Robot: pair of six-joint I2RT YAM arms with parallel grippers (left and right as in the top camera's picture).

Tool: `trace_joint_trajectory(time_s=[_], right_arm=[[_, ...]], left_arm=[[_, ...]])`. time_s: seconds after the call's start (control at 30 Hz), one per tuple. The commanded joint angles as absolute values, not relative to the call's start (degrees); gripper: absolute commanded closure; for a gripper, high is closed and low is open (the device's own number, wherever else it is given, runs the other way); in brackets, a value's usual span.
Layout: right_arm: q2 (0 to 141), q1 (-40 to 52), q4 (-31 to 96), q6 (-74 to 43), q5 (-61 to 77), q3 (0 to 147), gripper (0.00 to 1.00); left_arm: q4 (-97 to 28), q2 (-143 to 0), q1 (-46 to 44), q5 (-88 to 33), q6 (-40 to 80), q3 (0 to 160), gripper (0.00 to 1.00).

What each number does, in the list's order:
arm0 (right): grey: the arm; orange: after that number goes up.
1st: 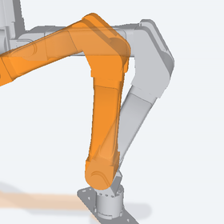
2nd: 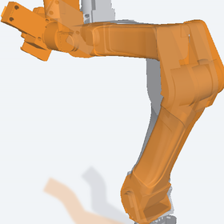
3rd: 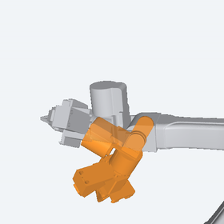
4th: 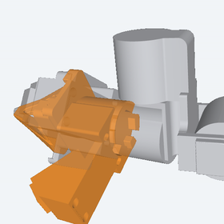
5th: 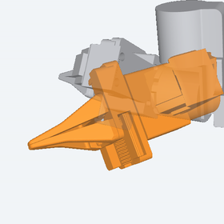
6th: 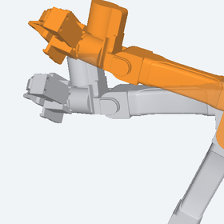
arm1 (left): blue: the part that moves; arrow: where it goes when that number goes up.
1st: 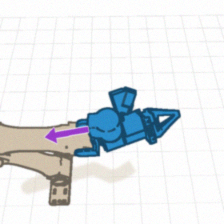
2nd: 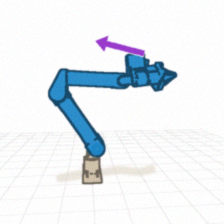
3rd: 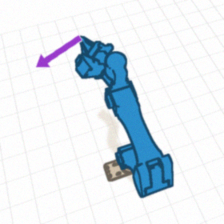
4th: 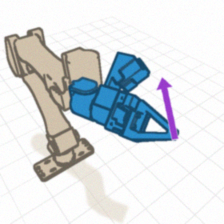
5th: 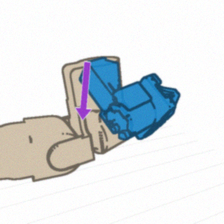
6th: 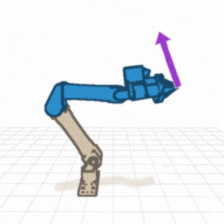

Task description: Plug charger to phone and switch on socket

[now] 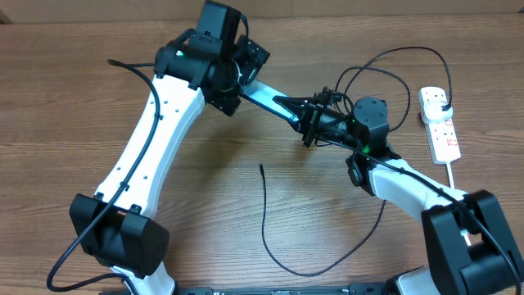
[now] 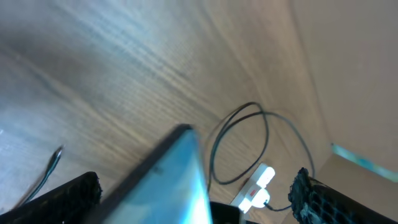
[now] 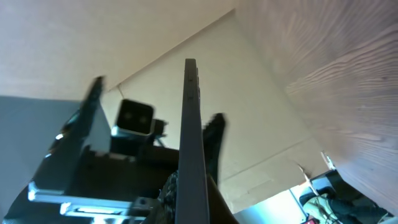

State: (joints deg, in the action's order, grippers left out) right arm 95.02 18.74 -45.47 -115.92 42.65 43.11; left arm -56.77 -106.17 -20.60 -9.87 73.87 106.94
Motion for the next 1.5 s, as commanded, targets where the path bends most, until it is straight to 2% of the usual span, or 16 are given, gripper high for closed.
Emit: trace_joint_trajectory(time_s=[0.0,0.3,0.63,0.8,1.47], right_arm=[[94.5,18.6,-45.8,-123.0,41.9,44.2,0.96],[94.5,18.6,-45.8,-123.9,34.7,44.4,0.96],[94.5,18.6,-47.5,-123.9,27.9,45.6,0.96],[94.5,18.5,-47.5,-123.9,26.7,45.6,0.97],[94.5,16.3,-47.1,-123.9,25.6,45.6,0.96]], left_arm=[[-54.5,-106.8,-20.6,-10.6,68.6,107.8,0.0],[-52.2,-107.4,-20.7,-10.7,67.7,107.7,0.01],[-45.6,-111.6,-21.1,-16.6,67.5,107.3,0.0],[-40.2,-114.3,-21.1,-22.7,65.5,107.3,0.0],[-35.9,-114.7,-23.4,-23.5,63.2,107.3,0.0]])
